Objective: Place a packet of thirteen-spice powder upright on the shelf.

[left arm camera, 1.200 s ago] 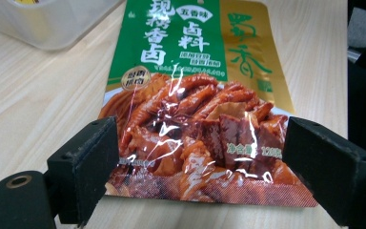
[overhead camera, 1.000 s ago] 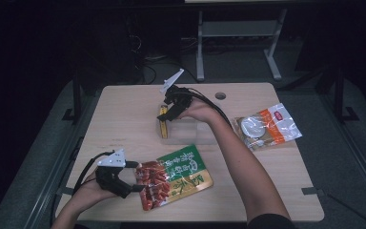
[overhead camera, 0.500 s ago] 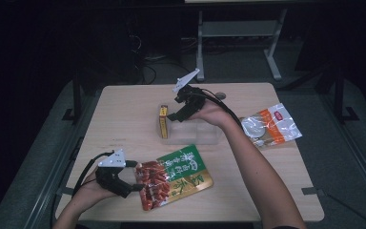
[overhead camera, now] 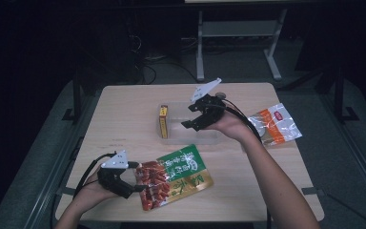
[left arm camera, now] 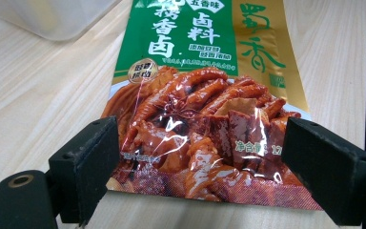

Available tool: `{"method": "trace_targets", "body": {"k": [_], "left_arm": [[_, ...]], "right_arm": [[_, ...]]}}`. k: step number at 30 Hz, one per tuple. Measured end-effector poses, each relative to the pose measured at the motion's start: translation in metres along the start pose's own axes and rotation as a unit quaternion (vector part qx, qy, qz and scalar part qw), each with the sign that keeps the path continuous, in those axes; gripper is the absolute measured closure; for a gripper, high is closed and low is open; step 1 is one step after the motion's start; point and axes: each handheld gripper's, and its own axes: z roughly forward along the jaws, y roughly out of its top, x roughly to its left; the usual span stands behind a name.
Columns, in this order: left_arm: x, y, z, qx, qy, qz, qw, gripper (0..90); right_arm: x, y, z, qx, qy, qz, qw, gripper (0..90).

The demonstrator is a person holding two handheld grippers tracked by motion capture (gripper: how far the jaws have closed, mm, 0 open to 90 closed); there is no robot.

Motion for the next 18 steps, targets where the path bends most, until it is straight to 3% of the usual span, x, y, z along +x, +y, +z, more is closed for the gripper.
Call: {"method": "trace_targets", "body": {"k": [3, 11, 13, 18], "left_arm": [[-0.001, 0.0, 0.002, -0.002, -0.001, -0.003, 1.0, 12.4], [0.001, -0.001, 0.001, -0.001, 0.007, -0.002, 1.0, 12.5], [0.001, -0.001, 0.001, 0.002, 0.01, -0.002, 0.9999, 12.6], [0.001, -0.002, 0.002, 0.006, 0.019, 0.002, 0.9998, 13.9]], "right_arm": [[0.012, -0.012, -0.011, -0.006, 0.003, 0.001, 1.0, 53.2], [0.034, -0.044, -0.018, -0.002, 0.007, 0.002, 1.0, 85.6], [0.037, -0.055, -0.017, -0.005, 0.011, 0.005, 0.9999, 89.6], [0.044, -0.08, -0.011, 0.002, 0.022, 0.014, 0.9997, 89.6]]}}
